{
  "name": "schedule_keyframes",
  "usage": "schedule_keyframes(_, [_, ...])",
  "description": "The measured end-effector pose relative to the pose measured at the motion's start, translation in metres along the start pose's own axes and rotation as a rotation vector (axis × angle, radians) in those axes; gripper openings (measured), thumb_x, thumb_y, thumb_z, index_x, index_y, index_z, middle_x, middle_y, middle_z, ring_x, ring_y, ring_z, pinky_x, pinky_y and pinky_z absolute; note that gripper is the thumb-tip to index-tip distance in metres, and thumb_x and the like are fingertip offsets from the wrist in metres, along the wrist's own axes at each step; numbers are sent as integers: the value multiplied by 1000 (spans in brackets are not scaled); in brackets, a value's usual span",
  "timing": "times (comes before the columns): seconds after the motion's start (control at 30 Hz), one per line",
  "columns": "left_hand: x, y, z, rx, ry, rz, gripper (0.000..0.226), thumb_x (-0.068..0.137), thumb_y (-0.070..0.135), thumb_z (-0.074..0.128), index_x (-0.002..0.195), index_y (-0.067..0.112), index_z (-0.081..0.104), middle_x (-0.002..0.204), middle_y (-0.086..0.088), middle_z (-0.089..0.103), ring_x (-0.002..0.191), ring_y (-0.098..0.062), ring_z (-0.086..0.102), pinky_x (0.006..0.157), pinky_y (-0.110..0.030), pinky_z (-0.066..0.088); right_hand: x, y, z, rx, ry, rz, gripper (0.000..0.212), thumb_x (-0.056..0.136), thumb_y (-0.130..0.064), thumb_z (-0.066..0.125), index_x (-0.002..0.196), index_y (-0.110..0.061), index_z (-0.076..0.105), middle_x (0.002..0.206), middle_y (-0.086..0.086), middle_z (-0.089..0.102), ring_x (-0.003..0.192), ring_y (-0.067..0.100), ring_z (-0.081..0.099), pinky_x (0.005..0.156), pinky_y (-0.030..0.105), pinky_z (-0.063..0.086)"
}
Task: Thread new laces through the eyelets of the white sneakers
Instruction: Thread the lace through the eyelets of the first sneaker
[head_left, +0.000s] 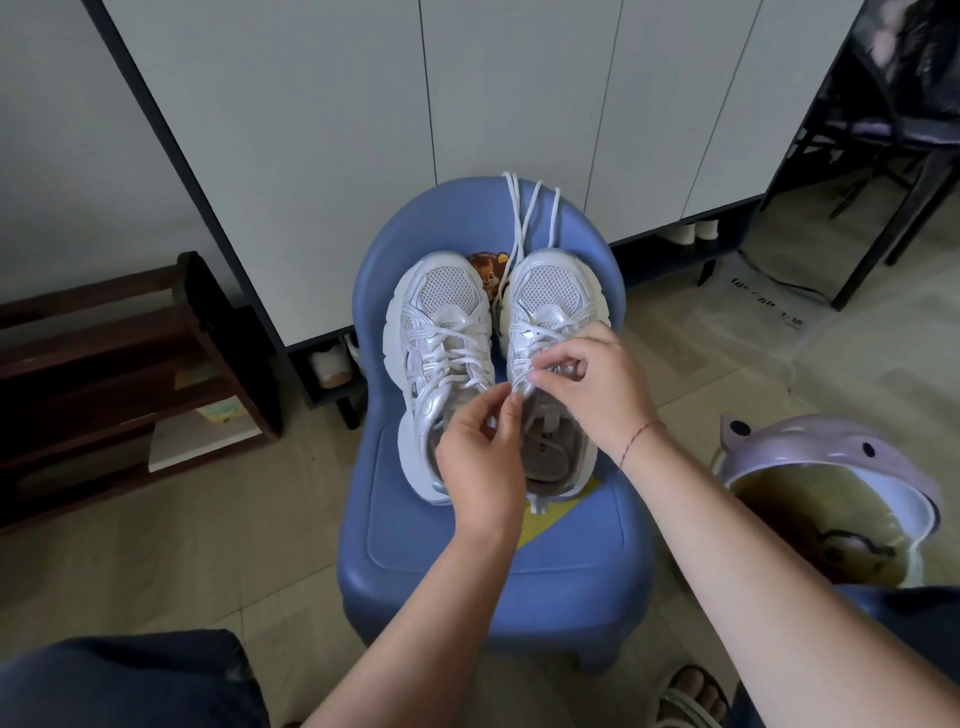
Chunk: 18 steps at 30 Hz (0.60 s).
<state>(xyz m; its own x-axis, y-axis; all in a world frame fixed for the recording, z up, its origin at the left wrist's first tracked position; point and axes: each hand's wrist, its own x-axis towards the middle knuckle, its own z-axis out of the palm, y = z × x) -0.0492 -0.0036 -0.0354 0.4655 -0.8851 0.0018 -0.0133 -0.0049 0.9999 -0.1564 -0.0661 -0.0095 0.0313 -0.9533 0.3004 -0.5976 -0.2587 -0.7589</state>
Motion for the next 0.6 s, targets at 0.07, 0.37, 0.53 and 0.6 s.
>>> schedule_keyframes(0.07, [1,-3,1,50,24,44,20,92,26,63,108,18,72,85,3,72,71,-3,62,75,-22,54,3,2,-1,-22,-18,-44,9,72,-18,81,78,-17,74,80,-13,46,67,-10,48,65,6,39])
schedule_keyframes(0.37, [1,-10,3,212,53,194,26,91,27,65,113,16,71,86,7,60,78,-2,58,75,-11,45,1,8,1,-113,-60,-134,2,80,-15,72,79,-13,71,88,-9,51,71,-3,49,73,22,45])
schedule_keyframes(0.53, [6,-7,6,246,26,177,26,88,31,68,110,19,71,81,6,57,72,-1,55,68,-3,38,3,8,-7,25,-177,-32,8,87,-12,63,80,-16,66,94,-5,49,89,1,49,80,5,35])
schedule_keyframes(0.6, [7,-7,7,252,6,176,25,87,33,68,108,20,72,80,5,56,71,-1,54,68,-5,39,4,8,-13,97,-200,3,10,89,-12,61,82,-17,65,90,-7,50,87,-1,49,77,1,34])
